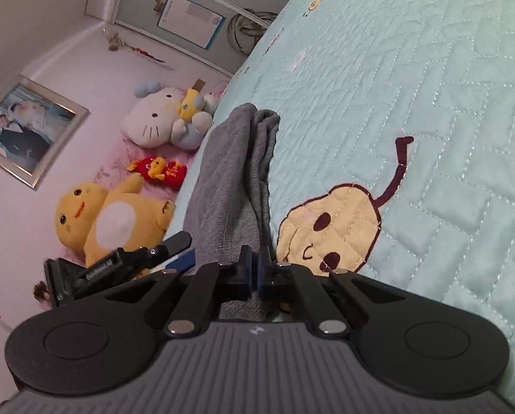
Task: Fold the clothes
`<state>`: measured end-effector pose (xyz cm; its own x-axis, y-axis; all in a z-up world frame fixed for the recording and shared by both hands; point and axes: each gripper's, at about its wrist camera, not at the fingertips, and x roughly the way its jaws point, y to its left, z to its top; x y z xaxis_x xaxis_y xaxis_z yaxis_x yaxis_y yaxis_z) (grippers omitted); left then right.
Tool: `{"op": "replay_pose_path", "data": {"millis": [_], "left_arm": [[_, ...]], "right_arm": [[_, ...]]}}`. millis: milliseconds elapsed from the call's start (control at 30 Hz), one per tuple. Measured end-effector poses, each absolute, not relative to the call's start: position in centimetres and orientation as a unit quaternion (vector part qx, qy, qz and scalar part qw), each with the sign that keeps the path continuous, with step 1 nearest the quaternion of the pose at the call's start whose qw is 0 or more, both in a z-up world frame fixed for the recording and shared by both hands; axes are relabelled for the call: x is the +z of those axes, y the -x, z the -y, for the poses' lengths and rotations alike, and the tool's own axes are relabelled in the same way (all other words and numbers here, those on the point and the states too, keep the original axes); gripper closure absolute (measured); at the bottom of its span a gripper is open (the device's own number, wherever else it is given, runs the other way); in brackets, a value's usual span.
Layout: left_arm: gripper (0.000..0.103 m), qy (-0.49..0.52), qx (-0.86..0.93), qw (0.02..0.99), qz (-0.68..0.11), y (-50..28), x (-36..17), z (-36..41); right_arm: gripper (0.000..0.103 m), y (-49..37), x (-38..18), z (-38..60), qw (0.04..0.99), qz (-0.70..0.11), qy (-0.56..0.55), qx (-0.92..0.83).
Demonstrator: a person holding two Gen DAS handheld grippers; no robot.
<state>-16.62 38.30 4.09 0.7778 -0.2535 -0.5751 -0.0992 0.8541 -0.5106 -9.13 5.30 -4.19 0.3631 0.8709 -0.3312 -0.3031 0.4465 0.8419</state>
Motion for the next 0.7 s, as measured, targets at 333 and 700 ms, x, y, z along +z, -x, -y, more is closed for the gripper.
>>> {"op": "replay_pose_path", "data": {"millis": [333,700], "left_arm": [[0.045,0.243,-0.040,0.913,-0.325,17.0,5.7,-37.2],[0.045,0.211,-0.054,0.918,-0.331,13.5,4.6,-34.7]], "right_arm": [[0.081,9.1,-0.9,-6.0,0.786,-0.369,-0.277,0.411],[0.103,8.1,-2.0,-7.1,0.778,-0.384,-0.264,0.421]]}}
